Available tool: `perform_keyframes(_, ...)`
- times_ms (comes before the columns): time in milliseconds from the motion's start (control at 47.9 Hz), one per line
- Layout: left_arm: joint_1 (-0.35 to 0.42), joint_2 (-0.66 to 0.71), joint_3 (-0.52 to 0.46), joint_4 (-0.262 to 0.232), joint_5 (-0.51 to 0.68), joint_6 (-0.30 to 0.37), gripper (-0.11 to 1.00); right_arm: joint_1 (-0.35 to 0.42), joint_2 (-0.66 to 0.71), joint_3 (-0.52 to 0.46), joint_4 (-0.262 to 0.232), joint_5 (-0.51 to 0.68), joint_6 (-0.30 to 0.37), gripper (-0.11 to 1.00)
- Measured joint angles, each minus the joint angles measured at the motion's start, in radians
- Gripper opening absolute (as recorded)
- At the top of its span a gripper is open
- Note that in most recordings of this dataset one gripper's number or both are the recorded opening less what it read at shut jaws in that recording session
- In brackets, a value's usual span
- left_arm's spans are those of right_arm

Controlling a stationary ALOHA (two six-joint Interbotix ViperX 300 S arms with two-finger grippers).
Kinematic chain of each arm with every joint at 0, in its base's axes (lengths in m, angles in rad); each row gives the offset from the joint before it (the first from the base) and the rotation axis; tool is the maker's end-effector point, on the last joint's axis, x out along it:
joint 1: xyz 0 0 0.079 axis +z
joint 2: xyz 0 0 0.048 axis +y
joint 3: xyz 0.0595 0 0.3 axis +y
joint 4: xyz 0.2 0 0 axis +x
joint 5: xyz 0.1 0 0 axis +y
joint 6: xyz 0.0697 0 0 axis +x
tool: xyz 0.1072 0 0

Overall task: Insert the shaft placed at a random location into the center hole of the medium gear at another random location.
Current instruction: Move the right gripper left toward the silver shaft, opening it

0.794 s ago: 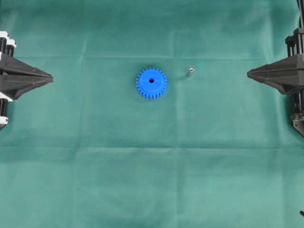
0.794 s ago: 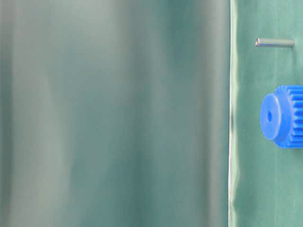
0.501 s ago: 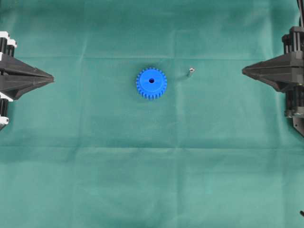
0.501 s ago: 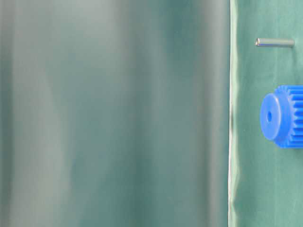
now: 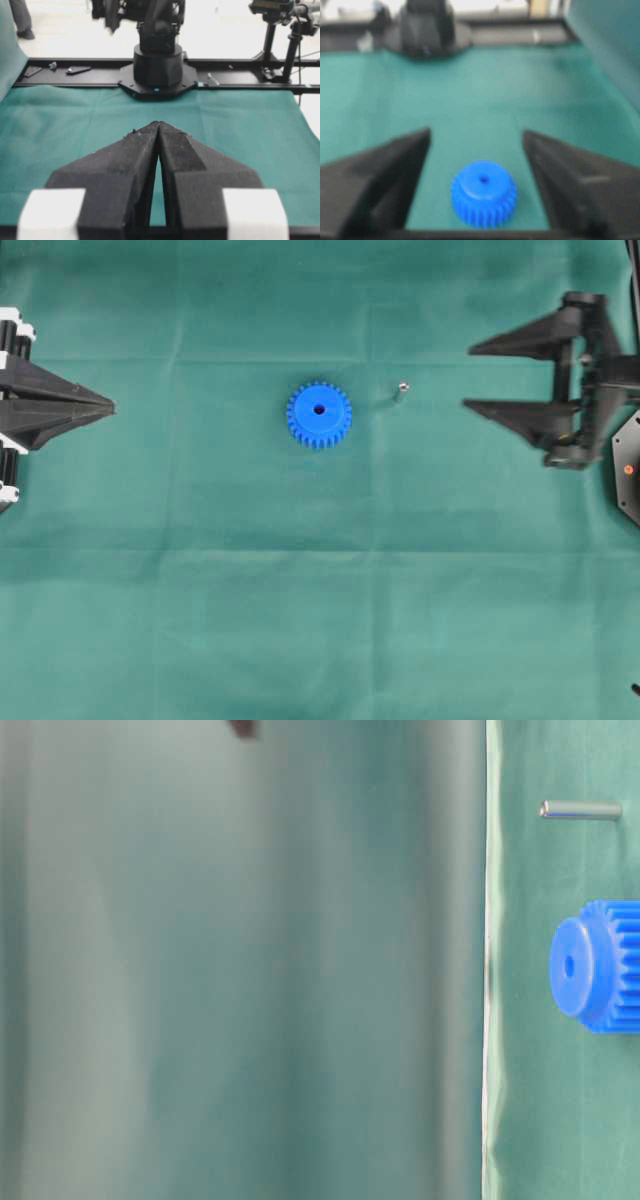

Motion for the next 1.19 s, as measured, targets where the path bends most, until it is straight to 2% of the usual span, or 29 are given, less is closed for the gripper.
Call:
perform_keyframes(125, 0.000, 0.000, 0.000, 0.000, 0.003, 0.002, 0.00, -0.049, 0.152, 0.006, -0.002, -0.081, -0.002, 0.82)
perform_keyframes(439, 0.000, 0.000, 0.000, 0.002, 0.009, 0.002, 0.00, -0.130, 0.457, 0.009, 0.006, -0.295, -0.003, 0.83)
perform_keyframes(585, 0.000, 0.000, 0.000, 0.002, 0.012, 0.002, 0.00, -0.141, 0.557, 0.009, 0.021, -0.359, -0.003, 0.83)
perform_keyframes(898, 0.000, 0.002, 0.000, 0.000, 0.017, 0.002, 0.00, -0.141, 0.704, -0.002, 0.051, -0.433, -0.003, 0.82)
perform_keyframes(1191, 0.000, 0.002, 0.000, 0.002, 0.028, 0.002, 0.00, -0.141, 0.735, -0.021, 0.052, -0.433, -0.003, 0.80)
